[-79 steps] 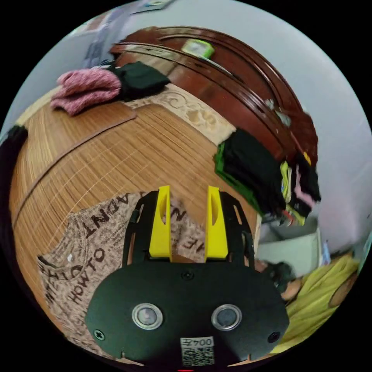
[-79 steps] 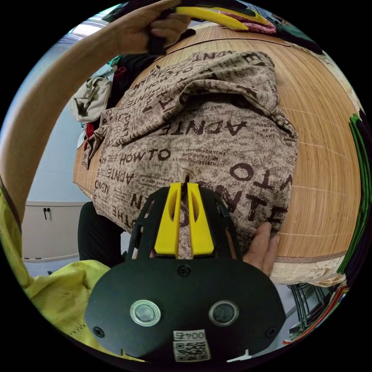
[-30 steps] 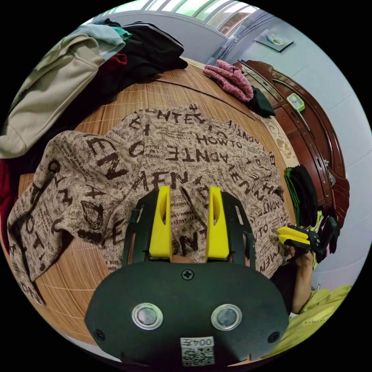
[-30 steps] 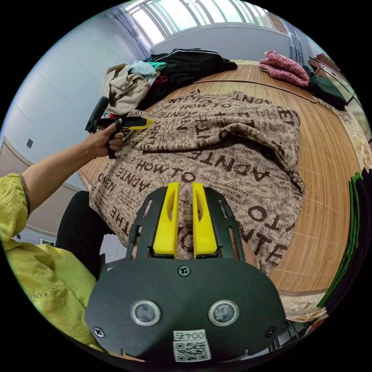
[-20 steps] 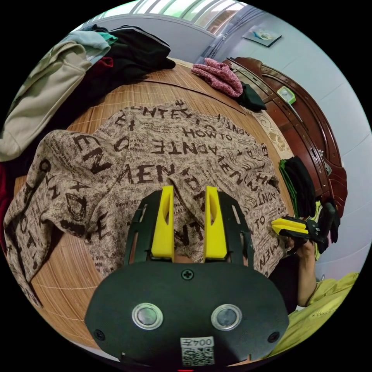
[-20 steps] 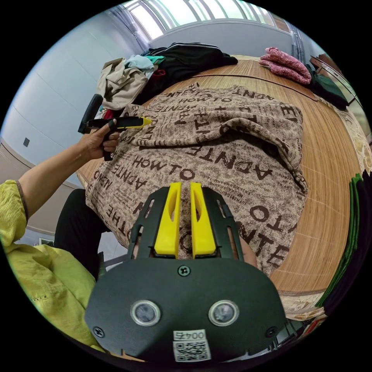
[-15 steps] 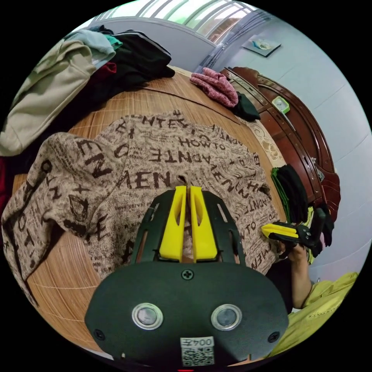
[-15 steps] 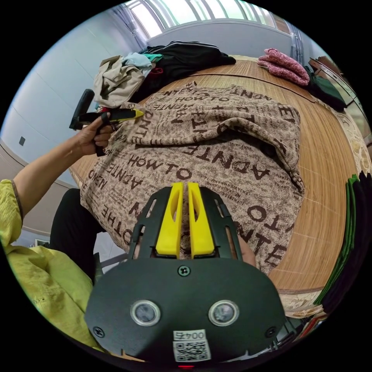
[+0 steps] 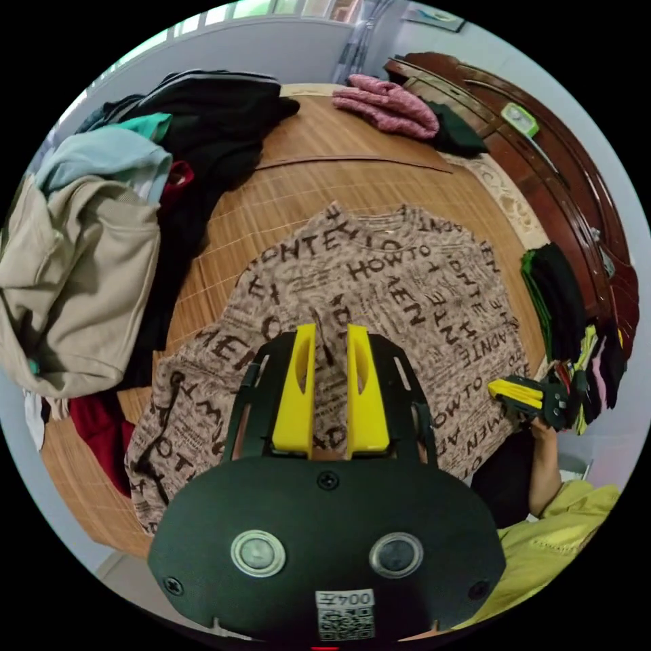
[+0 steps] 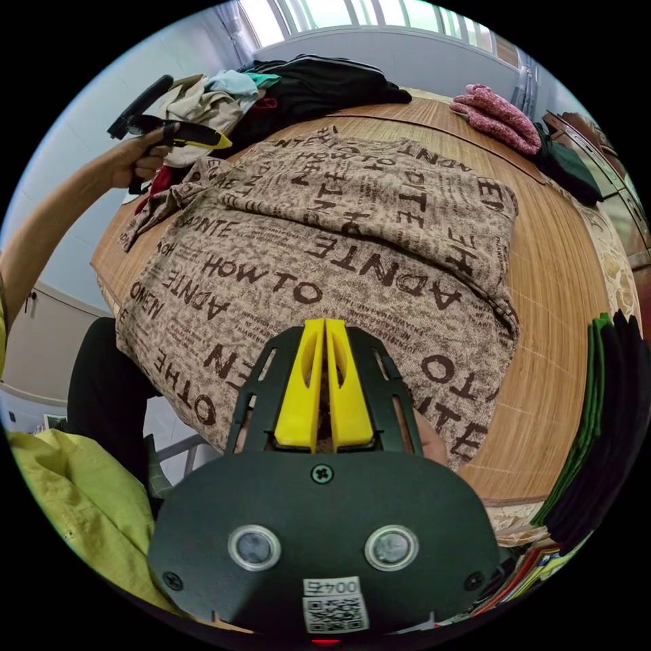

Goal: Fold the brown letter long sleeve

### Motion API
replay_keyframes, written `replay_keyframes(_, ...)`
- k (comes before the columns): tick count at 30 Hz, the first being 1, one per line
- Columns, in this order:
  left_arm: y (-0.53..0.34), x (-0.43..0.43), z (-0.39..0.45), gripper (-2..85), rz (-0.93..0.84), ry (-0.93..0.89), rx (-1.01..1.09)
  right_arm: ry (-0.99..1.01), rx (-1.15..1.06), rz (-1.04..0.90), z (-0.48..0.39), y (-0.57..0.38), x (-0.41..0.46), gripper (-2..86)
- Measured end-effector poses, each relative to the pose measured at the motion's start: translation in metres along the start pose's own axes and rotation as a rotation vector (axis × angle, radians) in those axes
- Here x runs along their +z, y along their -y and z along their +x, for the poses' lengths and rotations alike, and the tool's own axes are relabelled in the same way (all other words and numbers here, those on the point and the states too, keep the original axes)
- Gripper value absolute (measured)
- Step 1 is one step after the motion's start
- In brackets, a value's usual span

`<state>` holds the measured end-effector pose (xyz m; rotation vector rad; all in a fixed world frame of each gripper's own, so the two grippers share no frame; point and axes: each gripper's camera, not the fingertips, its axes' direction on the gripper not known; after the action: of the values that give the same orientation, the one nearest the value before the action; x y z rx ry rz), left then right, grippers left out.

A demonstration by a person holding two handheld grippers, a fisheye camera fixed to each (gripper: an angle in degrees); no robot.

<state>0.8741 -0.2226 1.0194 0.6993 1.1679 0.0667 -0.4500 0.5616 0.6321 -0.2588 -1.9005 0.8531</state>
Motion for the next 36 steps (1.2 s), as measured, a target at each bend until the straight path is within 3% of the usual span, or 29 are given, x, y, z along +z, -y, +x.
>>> replay_keyframes(3,0.028,-0.041,0.027,6.2,0.119,-0.038,0.022,-0.011,-0.002,-0.003,-0.001,0.004,0.0,-0.7)
replay_keyframes(7,0.083,-0.066,0.155,4.5,0.173,-0.187,0.318,-0.007,0.017,-0.015,0.002,0.009,0.0,-0.7)
replay_keyframes(13,0.166,-0.039,0.346,2.3,0.053,-0.286,0.61,-0.044,0.011,-0.021,0.005,0.011,-0.002,-0.7)
replay_keyframes(19,0.238,-0.009,0.454,2.8,-0.137,-0.246,0.678,0.027,0.051,-0.026,0.026,0.01,-0.006,-0.7)
replay_keyframes(24,0.308,-0.107,0.489,4.6,0.029,-0.274,0.671,0.06,0.064,-0.03,0.036,0.011,-0.008,-0.7)
replay_keyframes(29,0.438,-0.155,0.532,9.6,-0.007,-0.114,0.58,0.031,0.042,-0.056,0.036,0.02,-0.007,-0.7)
replay_keyframes(36,0.55,-0.144,0.644,12.7,-0.299,0.144,0.636,0.083,0.053,-0.057,0.053,0.022,-0.009,-0.7)
